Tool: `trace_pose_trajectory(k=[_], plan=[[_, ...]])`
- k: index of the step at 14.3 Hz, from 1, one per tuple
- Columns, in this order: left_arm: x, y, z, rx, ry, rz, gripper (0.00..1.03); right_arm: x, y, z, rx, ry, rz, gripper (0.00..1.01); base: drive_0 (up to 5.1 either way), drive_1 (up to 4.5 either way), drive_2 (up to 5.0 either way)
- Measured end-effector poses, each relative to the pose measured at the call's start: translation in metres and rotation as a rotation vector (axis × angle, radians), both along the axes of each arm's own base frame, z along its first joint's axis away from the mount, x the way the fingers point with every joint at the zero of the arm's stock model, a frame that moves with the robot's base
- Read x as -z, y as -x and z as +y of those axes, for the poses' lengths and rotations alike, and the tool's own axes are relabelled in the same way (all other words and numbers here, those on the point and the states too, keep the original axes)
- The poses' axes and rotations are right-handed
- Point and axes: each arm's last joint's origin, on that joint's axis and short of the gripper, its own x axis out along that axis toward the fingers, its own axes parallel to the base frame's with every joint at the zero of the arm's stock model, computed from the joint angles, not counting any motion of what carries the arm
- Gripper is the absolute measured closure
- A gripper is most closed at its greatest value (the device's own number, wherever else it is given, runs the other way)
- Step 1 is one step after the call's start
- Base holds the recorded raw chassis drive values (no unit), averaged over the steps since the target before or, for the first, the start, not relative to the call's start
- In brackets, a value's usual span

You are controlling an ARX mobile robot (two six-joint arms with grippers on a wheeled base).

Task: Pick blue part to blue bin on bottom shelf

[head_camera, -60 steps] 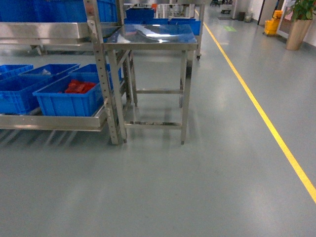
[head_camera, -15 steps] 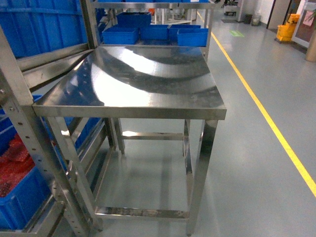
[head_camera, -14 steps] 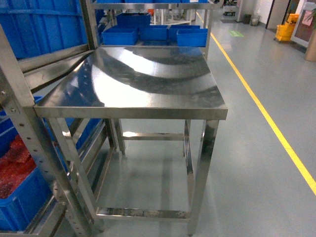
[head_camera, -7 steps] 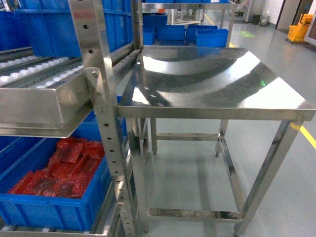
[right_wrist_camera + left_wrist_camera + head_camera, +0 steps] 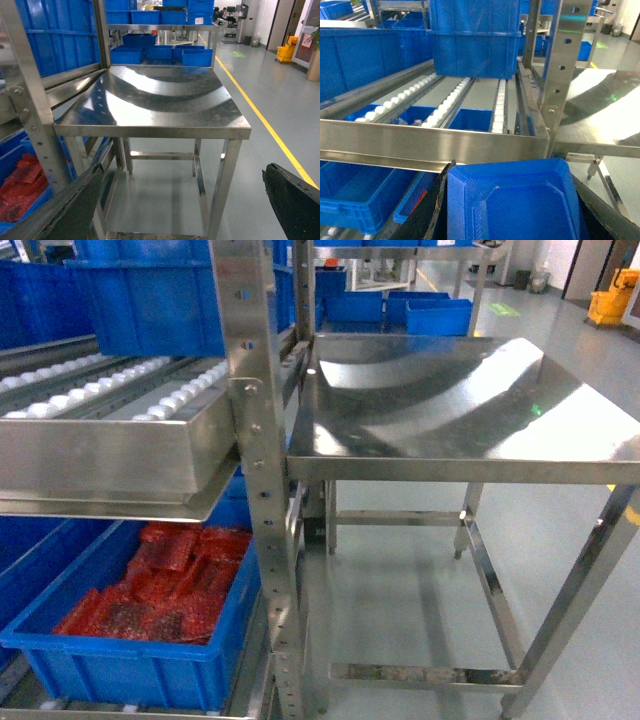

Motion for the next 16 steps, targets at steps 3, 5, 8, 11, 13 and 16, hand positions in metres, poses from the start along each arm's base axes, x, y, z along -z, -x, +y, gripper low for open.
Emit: trace_pose_trajectory(k=[3, 5, 8, 11, 13, 16], plan=[[0.0002, 0.0, 0.0, 0.0, -0.001, 0.002, 0.59, 0.0001, 0.0, 0.0, 0.0, 0.0, 0.002, 0.03, -5.0, 2.43, 2.4], [0.0002, 0.0, 0.0, -0.001, -0.001, 0.002, 0.59, 0.0003, 0.0, 0.0, -0.001, 0.0, 0.003, 0.03, -5.1, 2.4, 2.4], [-0.0003, 0.0001, 0.0001, 0.0, 0.001, -0.002, 0.59, 0.0003, 0.0, 0.0, 0.0, 0.0, 0.003, 0.03, -5.1, 2.37, 2.4], [0.0001, 0.0001, 0.0001, 0.0, -0.001, 0.001, 0.59, 0.0004, 0.0, 0.0, 0.0, 0.0, 0.004, 0.03, -5.1, 2.38, 2.4], [0.0001, 0.0001, 0.0001, 0.0, -0.001, 0.001, 0.59, 0.0, 0.0, 0.0, -0.001, 0.0, 0.0, 0.03, -5.1, 2.39, 2.4], [0.0, 0.0002, 0.0001, -0.001, 0.0, 0.001, 0.59, 0.0002, 0.0, 0.0, 0.0, 0.0, 0.002, 0.03, -5.0, 2.41, 2.4]])
